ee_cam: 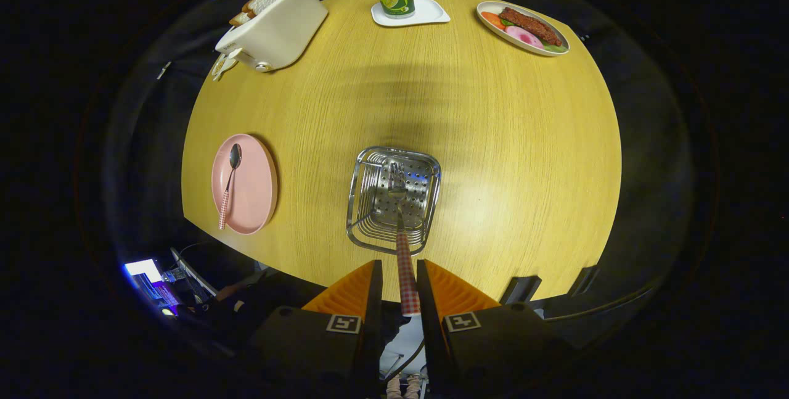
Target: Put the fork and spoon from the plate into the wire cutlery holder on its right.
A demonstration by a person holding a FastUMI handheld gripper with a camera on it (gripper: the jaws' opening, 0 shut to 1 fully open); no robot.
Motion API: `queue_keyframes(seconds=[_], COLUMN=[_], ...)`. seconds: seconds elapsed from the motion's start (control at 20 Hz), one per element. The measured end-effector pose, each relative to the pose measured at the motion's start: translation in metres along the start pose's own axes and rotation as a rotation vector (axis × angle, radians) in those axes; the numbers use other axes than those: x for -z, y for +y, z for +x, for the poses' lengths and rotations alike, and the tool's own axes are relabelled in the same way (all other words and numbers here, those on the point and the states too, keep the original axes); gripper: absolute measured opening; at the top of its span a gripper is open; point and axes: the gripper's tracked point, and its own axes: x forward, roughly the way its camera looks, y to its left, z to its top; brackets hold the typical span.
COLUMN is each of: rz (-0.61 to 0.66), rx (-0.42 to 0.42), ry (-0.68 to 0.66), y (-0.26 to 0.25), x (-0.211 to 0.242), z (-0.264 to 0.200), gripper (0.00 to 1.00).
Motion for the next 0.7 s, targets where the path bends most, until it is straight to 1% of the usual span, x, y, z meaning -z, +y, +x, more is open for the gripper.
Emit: queue_keyframes(seconds=[0.15,0.3,0.45,0.7], rz=[0.022,0.020,-0.002,-0.042], rx=[-0.032,-0.077,-0.132,-0.257], ry=[-0.091,-0.185,-0.239,-0.247], y=[0.013,0.041,0.084,0.176], x=[-0.011,-0.022,-0.025,-0.018], z=[-0.022,-0.045,-0.054,-0.048], gripper=[0.37,0.38,0.39,0.40])
